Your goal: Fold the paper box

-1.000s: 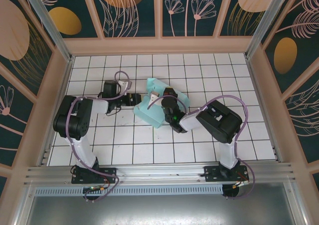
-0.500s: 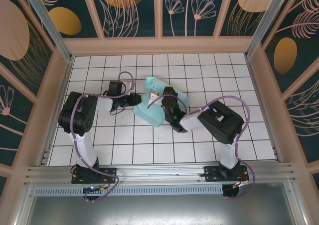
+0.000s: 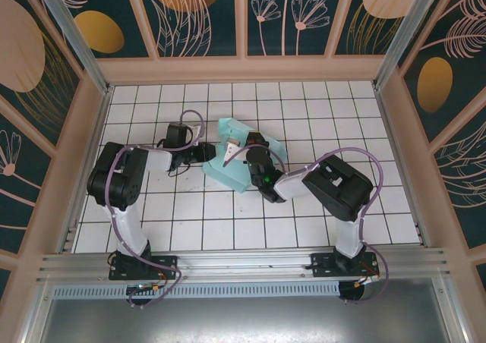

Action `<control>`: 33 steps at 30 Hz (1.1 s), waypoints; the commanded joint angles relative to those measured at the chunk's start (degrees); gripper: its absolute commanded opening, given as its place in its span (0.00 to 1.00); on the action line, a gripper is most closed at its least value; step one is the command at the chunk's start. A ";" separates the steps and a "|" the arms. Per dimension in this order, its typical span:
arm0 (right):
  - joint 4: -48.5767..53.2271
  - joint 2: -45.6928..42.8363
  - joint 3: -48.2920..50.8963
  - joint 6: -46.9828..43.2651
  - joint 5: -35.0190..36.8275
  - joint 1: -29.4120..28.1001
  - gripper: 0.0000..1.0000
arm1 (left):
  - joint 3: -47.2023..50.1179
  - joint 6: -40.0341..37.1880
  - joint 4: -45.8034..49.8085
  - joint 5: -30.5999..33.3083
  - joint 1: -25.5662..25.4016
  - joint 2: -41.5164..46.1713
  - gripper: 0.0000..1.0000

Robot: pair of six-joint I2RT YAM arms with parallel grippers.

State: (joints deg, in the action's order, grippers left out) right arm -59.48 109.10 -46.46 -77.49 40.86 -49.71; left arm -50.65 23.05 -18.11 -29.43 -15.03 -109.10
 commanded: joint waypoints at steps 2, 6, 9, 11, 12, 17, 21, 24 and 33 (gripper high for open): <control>-9.60 -1.03 2.81 -1.66 0.17 -0.45 0.00 | 0.42 2.19 0.05 0.70 0.73 2.99 0.30; -13.48 0.02 4.22 -3.72 0.27 -0.47 0.00 | 0.53 2.35 0.87 0.73 1.37 3.46 0.31; -15.92 1.17 4.71 -5.39 0.41 -0.65 0.00 | 0.51 2.41 1.48 0.34 1.80 2.68 0.31; -16.70 2.06 4.82 -6.05 0.61 -0.82 0.00 | 1.09 2.48 0.53 -0.07 2.08 2.69 0.32; -16.80 2.32 4.80 -6.06 0.78 -0.83 0.00 | 1.45 2.80 -0.29 -0.27 2.17 3.20 0.32; -16.42 2.73 4.48 -5.70 1.41 -1.09 0.00 | 2.57 3.83 -2.91 1.31 3.74 7.88 0.43; -16.02 2.86 4.21 -5.45 1.59 -1.44 0.00 | 0.87 4.84 -5.22 4.79 5.78 9.09 0.52; -15.42 3.01 3.98 -5.19 1.42 -1.68 0.00 | -4.72 1.65 -1.82 4.55 5.99 4.89 0.54; -13.14 4.07 3.15 -4.57 0.68 -1.62 0.00 | -10.88 -8.30 -2.40 -1.30 6.04 0.59 0.59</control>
State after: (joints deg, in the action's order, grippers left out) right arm -71.75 111.96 -42.33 -82.63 41.04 -51.00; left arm -60.03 19.92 -20.34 -27.62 -8.95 -107.24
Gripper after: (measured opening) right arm 0.044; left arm 0.590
